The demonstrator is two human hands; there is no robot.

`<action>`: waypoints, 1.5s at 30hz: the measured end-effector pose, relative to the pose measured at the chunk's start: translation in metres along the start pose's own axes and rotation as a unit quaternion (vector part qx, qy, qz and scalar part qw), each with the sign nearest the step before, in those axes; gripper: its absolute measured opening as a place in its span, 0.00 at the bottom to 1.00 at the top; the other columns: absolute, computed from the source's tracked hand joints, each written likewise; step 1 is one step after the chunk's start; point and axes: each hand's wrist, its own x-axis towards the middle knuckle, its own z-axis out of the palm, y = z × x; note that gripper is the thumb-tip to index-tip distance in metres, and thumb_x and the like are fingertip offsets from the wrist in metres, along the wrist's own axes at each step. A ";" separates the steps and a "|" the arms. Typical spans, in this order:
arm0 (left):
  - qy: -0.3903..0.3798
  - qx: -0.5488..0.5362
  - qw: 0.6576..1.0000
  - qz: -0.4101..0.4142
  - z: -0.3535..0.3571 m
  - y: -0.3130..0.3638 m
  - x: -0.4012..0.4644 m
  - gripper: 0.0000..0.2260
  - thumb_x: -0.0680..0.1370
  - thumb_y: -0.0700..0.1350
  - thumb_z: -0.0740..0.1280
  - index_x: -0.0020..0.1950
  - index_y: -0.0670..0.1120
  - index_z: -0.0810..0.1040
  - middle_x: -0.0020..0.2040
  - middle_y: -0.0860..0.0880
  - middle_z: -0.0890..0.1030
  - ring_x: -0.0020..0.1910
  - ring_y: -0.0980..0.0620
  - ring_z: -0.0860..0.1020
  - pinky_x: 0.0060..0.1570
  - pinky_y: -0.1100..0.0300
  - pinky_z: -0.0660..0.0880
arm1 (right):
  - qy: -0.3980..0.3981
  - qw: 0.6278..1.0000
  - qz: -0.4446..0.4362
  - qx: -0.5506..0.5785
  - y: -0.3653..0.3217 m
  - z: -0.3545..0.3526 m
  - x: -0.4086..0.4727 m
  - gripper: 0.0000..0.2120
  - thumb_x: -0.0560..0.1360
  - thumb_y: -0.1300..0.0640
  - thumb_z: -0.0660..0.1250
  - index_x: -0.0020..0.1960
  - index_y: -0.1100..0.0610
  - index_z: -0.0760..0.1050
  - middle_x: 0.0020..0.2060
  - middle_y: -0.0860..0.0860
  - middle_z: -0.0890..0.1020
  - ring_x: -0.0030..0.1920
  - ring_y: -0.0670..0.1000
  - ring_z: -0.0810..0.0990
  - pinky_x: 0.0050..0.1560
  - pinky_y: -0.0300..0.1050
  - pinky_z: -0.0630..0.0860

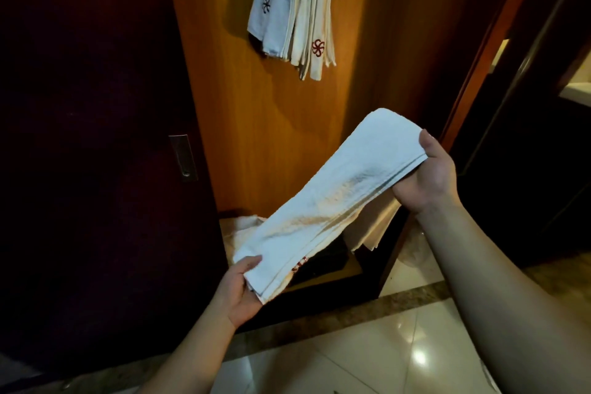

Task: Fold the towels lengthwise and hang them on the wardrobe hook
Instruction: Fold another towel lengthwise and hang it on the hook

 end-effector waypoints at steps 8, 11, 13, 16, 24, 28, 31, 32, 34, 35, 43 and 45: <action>0.008 0.079 0.997 -0.010 -0.026 -0.024 0.006 0.22 0.73 0.25 0.59 0.66 0.35 0.73 0.60 0.34 0.80 0.53 0.37 0.83 0.52 0.41 0.80 | -0.017 0.999 0.002 -0.040 -0.013 0.019 -0.002 0.21 0.83 0.45 0.56 0.70 0.57 0.70 0.59 0.56 0.83 0.58 0.60 0.83 0.60 0.56 0.77; 0.005 0.053 0.998 -0.033 -0.027 -0.034 0.010 0.24 0.72 0.22 0.56 0.64 0.36 0.74 0.60 0.33 0.80 0.53 0.35 0.83 0.50 0.39 0.80 | -0.032 0.999 0.021 -0.034 -0.010 0.023 -0.005 0.24 0.83 0.43 0.56 0.71 0.57 0.70 0.61 0.57 0.82 0.60 0.61 0.82 0.61 0.57 0.76; 0.013 0.043 0.998 -0.048 -0.025 -0.038 0.012 0.25 0.71 0.22 0.54 0.64 0.37 0.74 0.61 0.32 0.79 0.53 0.34 0.82 0.50 0.37 0.80 | -0.040 0.998 0.024 -0.035 -0.010 0.027 -0.007 0.24 0.83 0.42 0.55 0.70 0.57 0.71 0.60 0.57 0.83 0.59 0.61 0.83 0.60 0.56 0.77; 0.031 0.030 0.996 -0.074 -0.022 -0.040 0.017 0.25 0.70 0.23 0.53 0.65 0.34 0.74 0.62 0.31 0.78 0.56 0.33 0.81 0.57 0.36 0.77 | -0.053 0.997 0.026 -0.053 -0.008 0.036 -0.010 0.25 0.82 0.41 0.55 0.70 0.57 0.72 0.60 0.58 0.83 0.58 0.61 0.83 0.62 0.56 0.76; 0.246 0.243 0.938 -0.030 -0.015 -0.036 0.039 0.09 0.74 0.28 0.60 0.52 0.35 0.74 0.41 0.39 0.75 0.39 0.44 0.75 0.31 0.55 0.75 | -0.076 0.972 -0.015 -0.220 0.010 0.080 -0.016 0.22 0.82 0.42 0.58 0.64 0.58 0.75 0.54 0.56 0.85 0.54 0.55 0.85 0.56 0.52 0.80; 0.278 0.302 0.900 0.145 0.021 -0.014 0.025 0.12 0.77 0.38 0.64 0.60 0.40 0.76 0.48 0.44 0.78 0.47 0.46 0.78 0.45 0.53 0.76 | -0.073 0.933 -0.061 -0.348 0.018 0.107 -0.016 0.24 0.82 0.40 0.57 0.63 0.60 0.75 0.53 0.55 0.85 0.53 0.53 0.85 0.59 0.51 0.80; 0.157 0.283 0.897 0.301 0.077 0.006 -0.007 0.08 0.83 0.42 0.59 0.56 0.44 0.77 0.52 0.41 0.81 0.48 0.48 0.81 0.52 0.54 0.77 | -0.071 0.874 -0.107 -0.469 0.025 0.128 -0.017 0.36 0.75 0.29 0.57 0.60 0.60 0.77 0.52 0.55 0.84 0.52 0.55 0.85 0.62 0.57 0.78; 0.102 0.285 0.894 0.330 0.096 0.012 -0.018 0.09 0.84 0.43 0.58 0.56 0.43 0.77 0.52 0.40 0.82 0.49 0.47 0.82 0.54 0.52 0.77 | -0.070 0.852 -0.128 -0.502 0.027 0.134 -0.016 0.38 0.72 0.27 0.56 0.55 0.62 0.78 0.49 0.57 0.85 0.49 0.58 0.85 0.60 0.61 0.78; 0.000 0.297 0.891 0.343 0.125 0.020 -0.034 0.13 0.85 0.48 0.55 0.57 0.45 0.77 0.54 0.43 0.83 0.54 0.48 0.82 0.59 0.52 0.76 | -0.077 0.815 -0.162 -0.550 0.029 0.147 -0.019 0.38 0.72 0.27 0.54 0.43 0.63 0.77 0.39 0.62 0.83 0.44 0.64 0.83 0.55 0.65 0.79; -0.043 0.314 0.886 0.340 0.136 0.023 -0.037 0.16 0.84 0.53 0.54 0.60 0.47 0.77 0.57 0.45 0.83 0.57 0.50 0.81 0.61 0.54 0.75 | -0.079 0.803 -0.172 -0.565 0.029 0.155 -0.022 0.38 0.74 0.28 0.53 0.40 0.64 0.76 0.38 0.64 0.82 0.43 0.66 0.83 0.53 0.65 0.79; -0.147 0.536 0.766 0.324 0.190 0.060 -0.046 0.32 0.75 0.64 0.51 0.78 0.56 0.56 0.69 0.58 0.67 0.68 0.61 0.64 0.66 0.60 0.62 | -0.094 0.831 -0.195 -0.513 0.024 0.211 -0.029 0.28 0.82 0.39 0.55 0.42 0.61 0.76 0.39 0.62 0.81 0.46 0.65 0.84 0.51 0.65 0.81; -0.093 0.559 0.759 0.321 0.196 0.073 -0.037 0.30 0.79 0.64 0.51 0.77 0.50 0.62 0.69 0.51 0.71 0.69 0.53 0.68 0.61 0.58 0.65 | -0.099 0.841 -0.210 -0.489 0.022 0.219 -0.025 0.27 0.83 0.41 0.54 0.42 0.61 0.76 0.39 0.60 0.81 0.45 0.63 0.84 0.51 0.59 0.83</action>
